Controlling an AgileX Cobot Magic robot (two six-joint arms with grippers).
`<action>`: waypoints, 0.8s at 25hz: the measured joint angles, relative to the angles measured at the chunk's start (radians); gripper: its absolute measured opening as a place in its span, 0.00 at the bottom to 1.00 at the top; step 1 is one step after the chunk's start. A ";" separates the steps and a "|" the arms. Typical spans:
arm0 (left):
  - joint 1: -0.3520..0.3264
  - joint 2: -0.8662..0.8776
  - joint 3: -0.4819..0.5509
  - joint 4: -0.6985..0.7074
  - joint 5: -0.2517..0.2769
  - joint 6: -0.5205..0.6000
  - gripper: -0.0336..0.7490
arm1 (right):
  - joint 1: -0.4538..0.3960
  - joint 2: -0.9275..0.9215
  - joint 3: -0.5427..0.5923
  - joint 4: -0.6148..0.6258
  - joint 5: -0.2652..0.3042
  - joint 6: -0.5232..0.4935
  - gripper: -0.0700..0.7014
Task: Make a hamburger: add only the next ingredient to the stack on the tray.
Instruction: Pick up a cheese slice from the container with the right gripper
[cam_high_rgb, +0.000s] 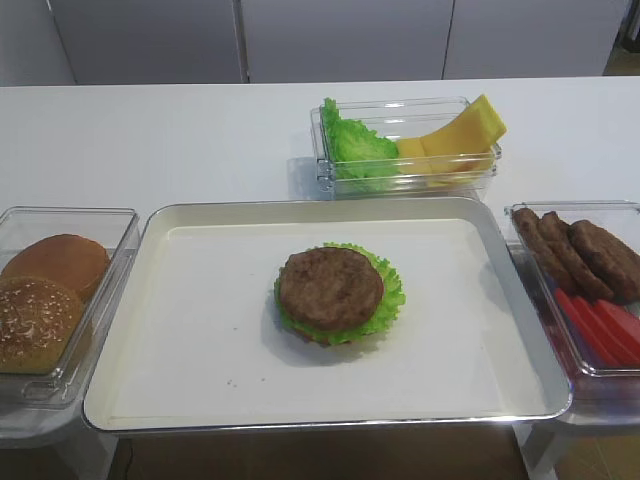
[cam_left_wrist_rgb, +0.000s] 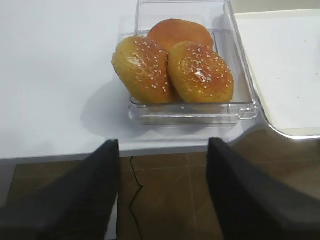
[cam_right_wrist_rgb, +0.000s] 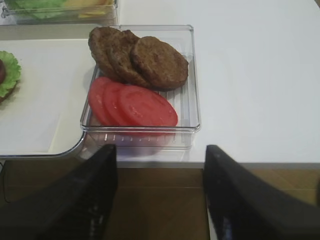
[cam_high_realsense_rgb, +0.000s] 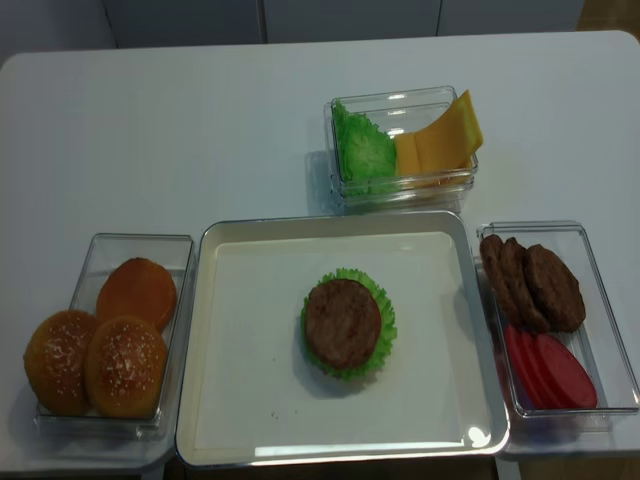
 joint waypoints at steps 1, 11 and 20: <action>0.000 0.000 0.000 0.000 0.000 0.000 0.57 | 0.000 0.000 0.000 0.000 0.000 0.000 0.63; 0.000 0.000 0.000 0.000 0.000 0.000 0.57 | 0.000 0.000 0.000 0.000 0.000 0.001 0.63; 0.000 0.000 0.000 0.000 0.000 0.000 0.57 | 0.000 0.005 -0.029 0.003 -0.004 0.001 0.63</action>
